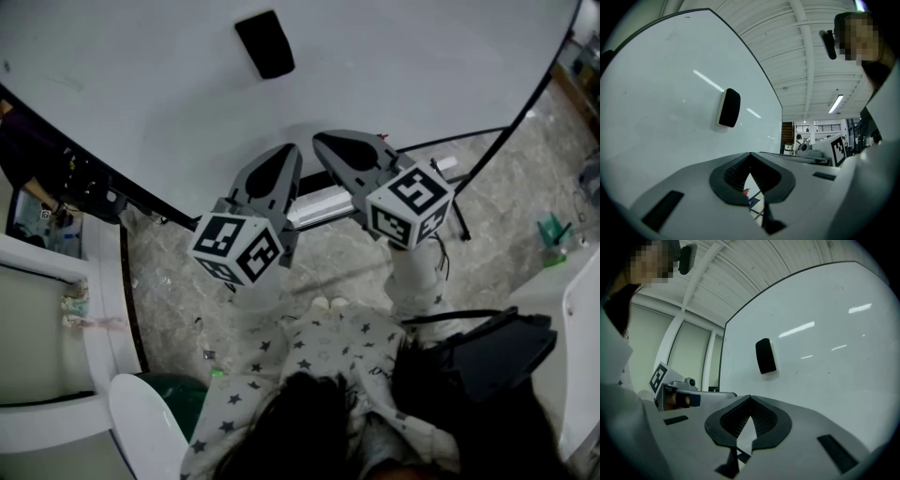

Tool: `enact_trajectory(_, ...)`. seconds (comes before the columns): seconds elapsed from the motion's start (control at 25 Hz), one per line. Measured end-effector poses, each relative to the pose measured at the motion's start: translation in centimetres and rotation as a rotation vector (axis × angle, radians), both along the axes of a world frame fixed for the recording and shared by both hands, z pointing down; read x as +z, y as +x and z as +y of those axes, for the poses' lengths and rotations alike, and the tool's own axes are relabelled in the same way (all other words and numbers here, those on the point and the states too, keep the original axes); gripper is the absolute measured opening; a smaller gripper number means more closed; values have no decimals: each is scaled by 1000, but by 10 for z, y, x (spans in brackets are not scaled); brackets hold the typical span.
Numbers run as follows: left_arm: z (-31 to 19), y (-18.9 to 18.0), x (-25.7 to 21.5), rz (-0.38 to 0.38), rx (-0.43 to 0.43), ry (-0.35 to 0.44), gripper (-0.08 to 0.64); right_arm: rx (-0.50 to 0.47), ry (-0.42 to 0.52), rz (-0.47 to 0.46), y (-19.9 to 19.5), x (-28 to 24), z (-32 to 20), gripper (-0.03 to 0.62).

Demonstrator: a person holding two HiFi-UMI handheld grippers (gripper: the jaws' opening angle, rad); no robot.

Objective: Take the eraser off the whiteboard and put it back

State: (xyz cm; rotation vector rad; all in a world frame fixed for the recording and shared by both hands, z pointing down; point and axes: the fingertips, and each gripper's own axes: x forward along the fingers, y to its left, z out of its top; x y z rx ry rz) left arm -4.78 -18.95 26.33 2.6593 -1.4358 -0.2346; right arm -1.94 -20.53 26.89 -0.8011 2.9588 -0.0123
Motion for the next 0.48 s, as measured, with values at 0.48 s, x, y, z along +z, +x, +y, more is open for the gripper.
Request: enact_trajectory(0.48, -1, 2, 0, -1, -3, 2, 1, -5, 4, -2, 2, -1, -1, 8)
